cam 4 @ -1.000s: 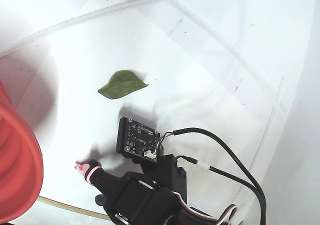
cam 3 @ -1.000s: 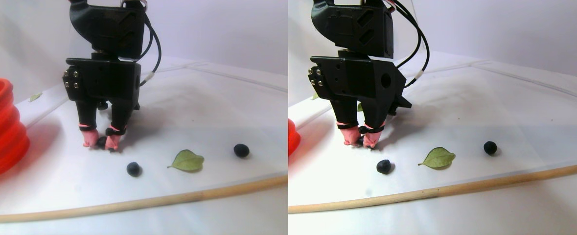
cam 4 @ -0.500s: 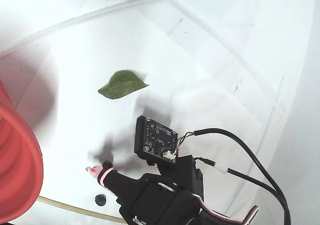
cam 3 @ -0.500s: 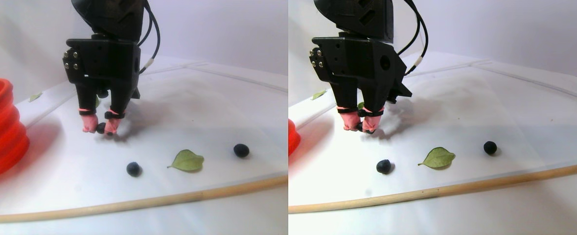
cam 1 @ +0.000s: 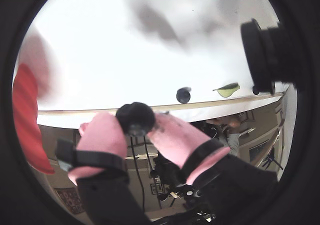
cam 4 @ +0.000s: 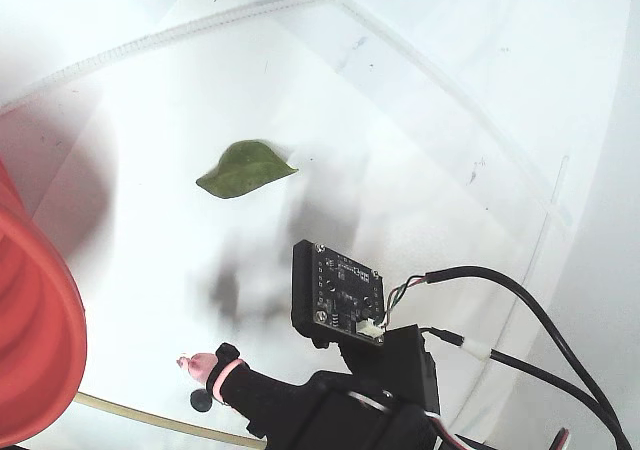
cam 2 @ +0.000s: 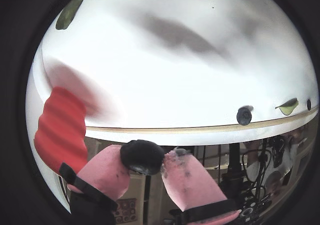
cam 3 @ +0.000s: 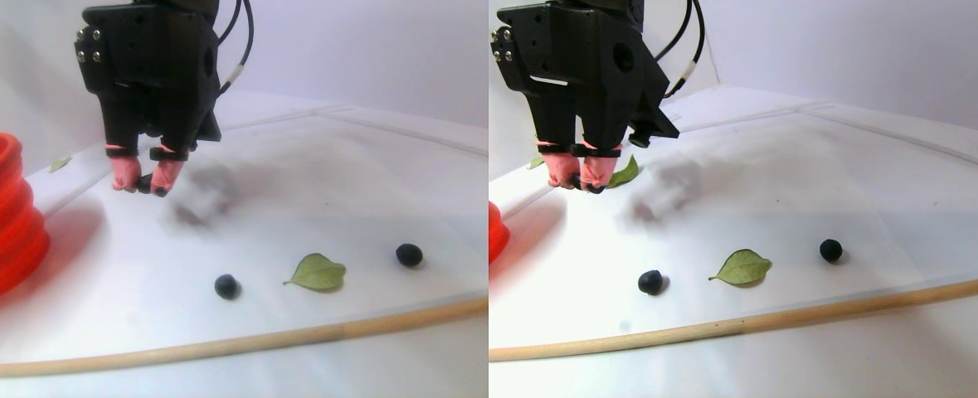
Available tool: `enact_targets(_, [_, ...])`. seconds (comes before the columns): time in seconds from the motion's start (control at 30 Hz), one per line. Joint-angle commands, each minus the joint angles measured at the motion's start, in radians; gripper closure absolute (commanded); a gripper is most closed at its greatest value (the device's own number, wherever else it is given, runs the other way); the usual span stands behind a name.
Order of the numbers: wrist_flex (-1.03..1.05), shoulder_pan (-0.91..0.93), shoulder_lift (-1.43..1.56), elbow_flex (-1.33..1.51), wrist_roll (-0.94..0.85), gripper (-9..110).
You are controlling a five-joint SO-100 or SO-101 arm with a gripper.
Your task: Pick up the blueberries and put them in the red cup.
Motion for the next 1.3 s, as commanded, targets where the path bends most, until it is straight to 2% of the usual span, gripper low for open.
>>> enact_targets(0.0, [0.049, -0.043, 0.110, -0.020, 0.014, 90])
enact_targets(0.47, [0.189, -0.133, 0.250, -0.055, 0.092, 90])
enact_targets(1.27, [0.298, -0.328, 0.282, -0.172, 0.249, 90])
